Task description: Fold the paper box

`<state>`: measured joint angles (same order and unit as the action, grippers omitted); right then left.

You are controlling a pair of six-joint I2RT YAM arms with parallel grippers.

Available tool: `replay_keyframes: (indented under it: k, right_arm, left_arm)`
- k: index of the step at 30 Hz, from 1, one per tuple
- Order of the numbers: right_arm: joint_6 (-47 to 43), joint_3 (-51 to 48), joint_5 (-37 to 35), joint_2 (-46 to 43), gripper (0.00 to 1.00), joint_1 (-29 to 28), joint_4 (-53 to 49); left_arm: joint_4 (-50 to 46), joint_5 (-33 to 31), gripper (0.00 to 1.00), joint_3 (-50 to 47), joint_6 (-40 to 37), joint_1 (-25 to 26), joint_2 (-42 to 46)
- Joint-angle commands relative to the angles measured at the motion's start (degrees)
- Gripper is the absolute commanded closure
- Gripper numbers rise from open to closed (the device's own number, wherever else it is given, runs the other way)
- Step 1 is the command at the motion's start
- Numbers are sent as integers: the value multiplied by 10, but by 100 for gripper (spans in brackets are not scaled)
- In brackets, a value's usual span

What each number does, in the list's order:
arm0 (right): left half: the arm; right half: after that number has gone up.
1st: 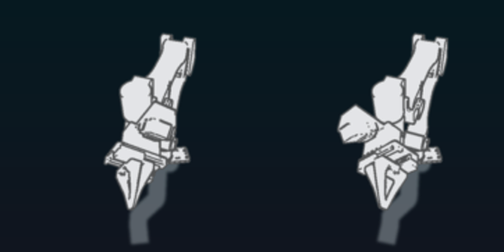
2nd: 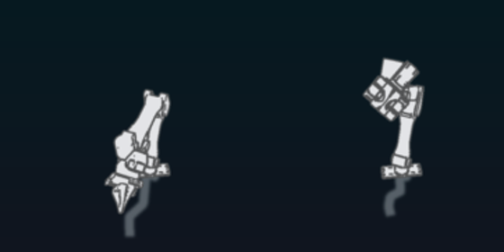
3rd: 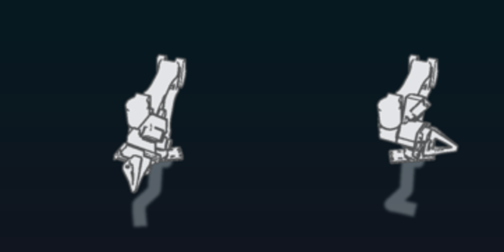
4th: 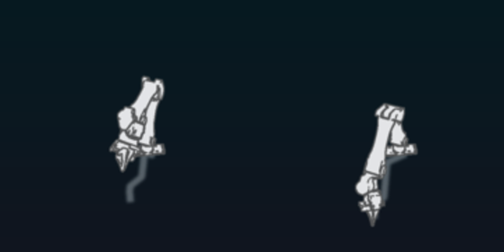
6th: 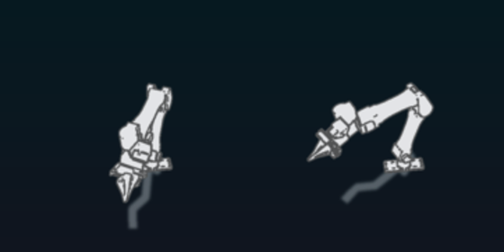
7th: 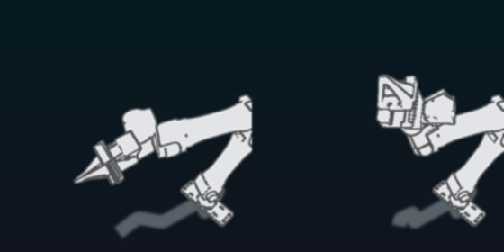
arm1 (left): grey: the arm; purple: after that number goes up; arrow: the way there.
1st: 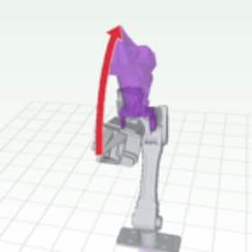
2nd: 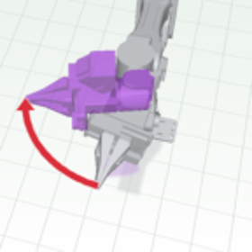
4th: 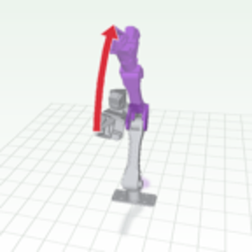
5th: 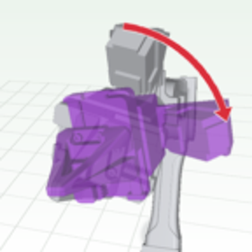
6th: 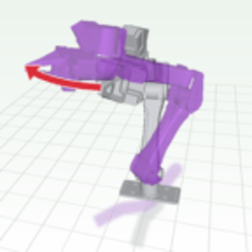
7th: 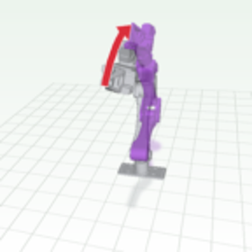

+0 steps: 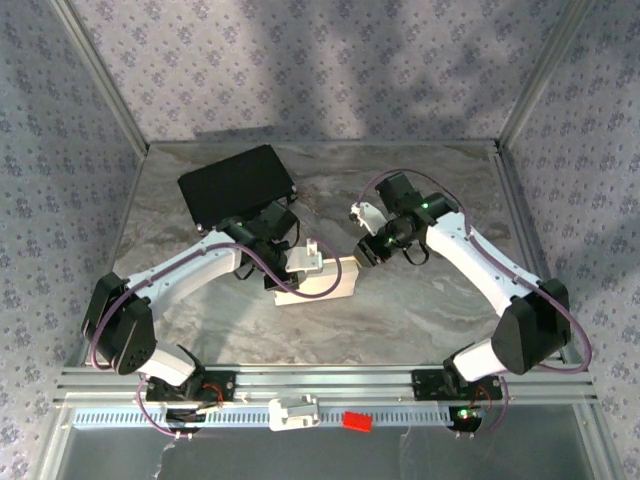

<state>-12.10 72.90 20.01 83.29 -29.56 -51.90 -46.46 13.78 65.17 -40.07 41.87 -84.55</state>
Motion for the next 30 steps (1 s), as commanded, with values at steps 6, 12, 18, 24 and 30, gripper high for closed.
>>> replay_keyframes:
  k: [6, 12, 18, 24, 30]
  right_arm:
    - [-13, 1, -39, 9, 61, -13, -7]
    - [-9, -2, -40, 14, 69, -20, -5]
    - [-6, 9, -40, 24, 77, -23, -4]
    - [-2, 12, -52, 30, 82, -29, -6]
    - [4, 15, -61, 25, 86, -33, -7]
  left_arm:
    - [-2, 16, 71, 2, -14, -5, -9]
    - [-1, 16, 71, 1, -16, -6, -9]
    - [-1, 13, 71, 2, -17, -6, -8]
    - [0, 12, 71, 0, -16, -6, -7]
    - [0, 12, 71, -1, -14, -6, -5]
